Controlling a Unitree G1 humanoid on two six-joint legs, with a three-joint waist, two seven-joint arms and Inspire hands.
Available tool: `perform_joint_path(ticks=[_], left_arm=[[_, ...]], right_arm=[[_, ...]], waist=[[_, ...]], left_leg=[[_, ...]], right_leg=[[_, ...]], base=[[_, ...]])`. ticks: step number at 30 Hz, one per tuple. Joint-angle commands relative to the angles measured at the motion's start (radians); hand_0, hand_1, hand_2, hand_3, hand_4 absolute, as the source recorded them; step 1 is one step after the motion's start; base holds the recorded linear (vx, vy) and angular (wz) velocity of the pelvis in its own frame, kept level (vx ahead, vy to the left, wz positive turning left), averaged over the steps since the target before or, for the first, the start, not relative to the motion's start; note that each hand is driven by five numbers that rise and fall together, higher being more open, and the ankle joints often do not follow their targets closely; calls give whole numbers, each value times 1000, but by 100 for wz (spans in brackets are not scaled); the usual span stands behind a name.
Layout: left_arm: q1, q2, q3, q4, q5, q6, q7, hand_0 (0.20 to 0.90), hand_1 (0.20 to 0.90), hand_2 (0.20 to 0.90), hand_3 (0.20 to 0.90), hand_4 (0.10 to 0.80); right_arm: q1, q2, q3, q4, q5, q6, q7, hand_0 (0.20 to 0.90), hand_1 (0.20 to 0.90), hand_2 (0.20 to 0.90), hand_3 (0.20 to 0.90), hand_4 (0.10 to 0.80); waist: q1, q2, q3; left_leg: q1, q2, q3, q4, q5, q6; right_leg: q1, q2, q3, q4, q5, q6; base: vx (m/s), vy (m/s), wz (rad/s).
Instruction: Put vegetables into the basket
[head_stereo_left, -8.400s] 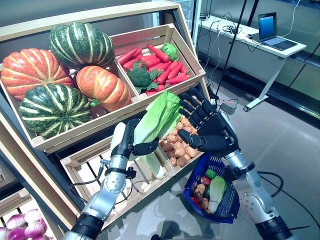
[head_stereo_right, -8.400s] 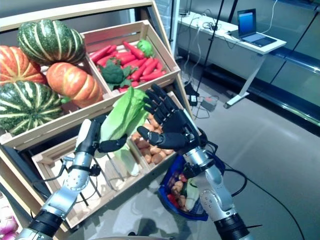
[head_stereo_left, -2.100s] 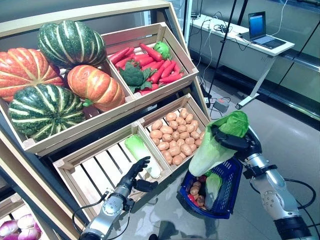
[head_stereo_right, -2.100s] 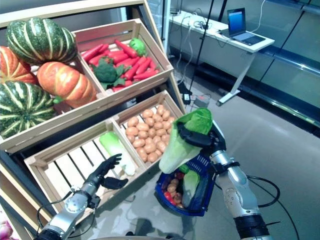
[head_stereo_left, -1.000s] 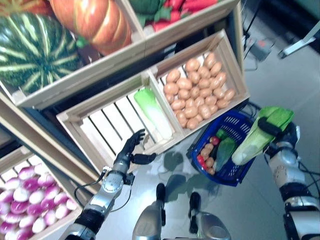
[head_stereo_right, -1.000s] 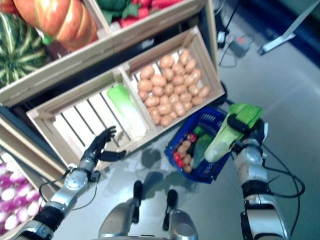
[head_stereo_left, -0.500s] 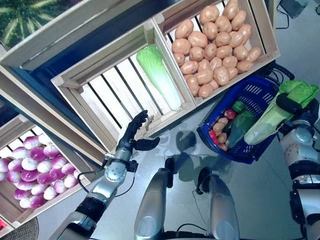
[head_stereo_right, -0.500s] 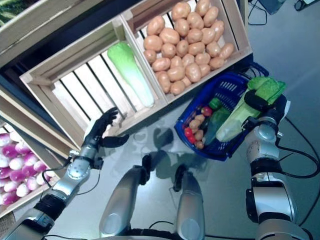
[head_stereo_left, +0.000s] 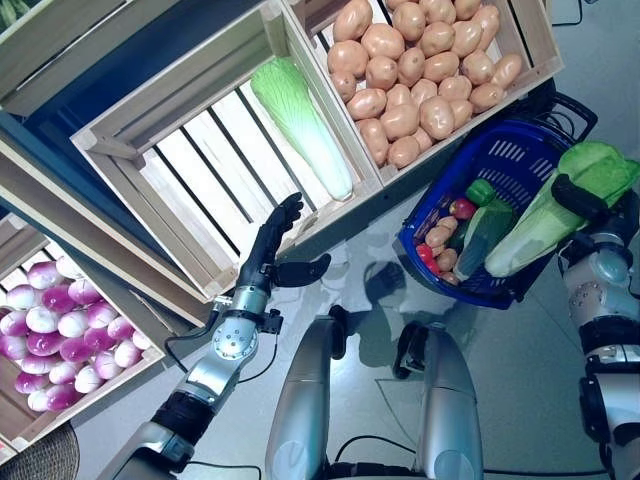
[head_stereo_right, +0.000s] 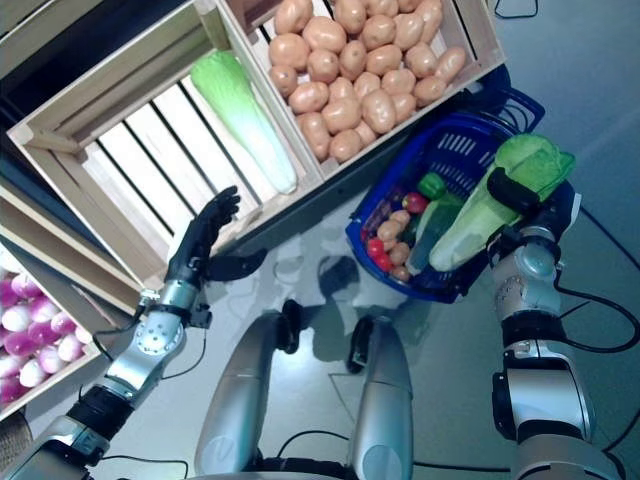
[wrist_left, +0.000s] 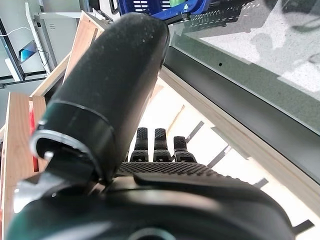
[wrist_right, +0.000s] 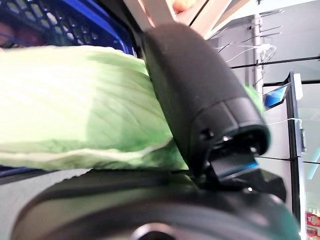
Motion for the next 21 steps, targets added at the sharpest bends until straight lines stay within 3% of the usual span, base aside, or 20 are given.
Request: perform_joint_path(ticks=[1,12,20,21], left_arm=[[-14,35,22,-131,13,-122,54,900,900,900,900,800],[-55,80,109,-86,135,-111,208,900,900,900,900,800],[-199,184,154,6,329,65,334,900,900,900,900,800],[-243,218,154,60,411,141,361,900,900,900,900,800]], right_arm=[[-100,-146,-5,-62,45,-165,66,900,900,900,900,800],[-104,-83,30,-94,52,-163,140,900,900,900,900,800],[-80,-59,57,-112,66,-167,182,900,900,900,900,800],[-73,-46,65,-124,64,-168,193,900,900,900,900,800]], waist=[[0,18,-25],[1,6,-20],[-31,2,-25],[-42,1,-27]], left_leg=[[61,-25,22,82,-148,61],[48,-14,29,90,-137,61],[58,9,58,75,-116,51],[63,18,69,67,-107,45]], right_leg=[[71,0,-33,-40,62,-63],[44,6,-21,-22,68,-63],[31,14,9,-19,74,-62],[29,18,18,-22,76,-61]], base=[[0,0,0],[0,0,0],[16,57,-7],[35,92,-10]])
